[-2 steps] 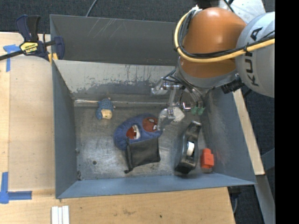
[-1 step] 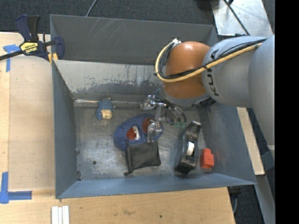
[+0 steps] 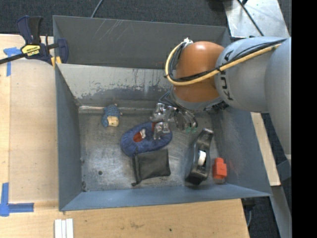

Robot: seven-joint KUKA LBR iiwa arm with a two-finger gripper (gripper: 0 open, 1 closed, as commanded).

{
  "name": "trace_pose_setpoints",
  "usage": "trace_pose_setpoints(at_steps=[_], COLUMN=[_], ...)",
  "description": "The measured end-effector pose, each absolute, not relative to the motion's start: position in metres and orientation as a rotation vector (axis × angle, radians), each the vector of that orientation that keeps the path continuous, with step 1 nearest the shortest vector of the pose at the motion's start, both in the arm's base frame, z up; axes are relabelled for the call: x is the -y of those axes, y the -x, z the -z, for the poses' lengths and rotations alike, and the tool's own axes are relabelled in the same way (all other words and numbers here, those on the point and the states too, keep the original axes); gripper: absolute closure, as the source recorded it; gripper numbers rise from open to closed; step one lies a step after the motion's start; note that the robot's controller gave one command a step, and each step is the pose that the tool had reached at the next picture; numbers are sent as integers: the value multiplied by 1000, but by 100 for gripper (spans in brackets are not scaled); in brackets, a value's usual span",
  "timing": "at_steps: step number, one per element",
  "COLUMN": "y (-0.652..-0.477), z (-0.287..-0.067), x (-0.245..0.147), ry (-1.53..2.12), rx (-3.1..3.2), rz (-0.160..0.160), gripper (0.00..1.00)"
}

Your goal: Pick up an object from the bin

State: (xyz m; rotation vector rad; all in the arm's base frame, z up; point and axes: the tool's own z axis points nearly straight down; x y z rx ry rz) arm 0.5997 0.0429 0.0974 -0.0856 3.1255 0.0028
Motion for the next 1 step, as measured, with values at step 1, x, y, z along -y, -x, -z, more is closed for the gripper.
trace_pose_setpoints(at_steps=[1], y=[-606], z=[-208], x=[-34], ry=[218], rx=[-3121], rz=[1], gripper=[100])
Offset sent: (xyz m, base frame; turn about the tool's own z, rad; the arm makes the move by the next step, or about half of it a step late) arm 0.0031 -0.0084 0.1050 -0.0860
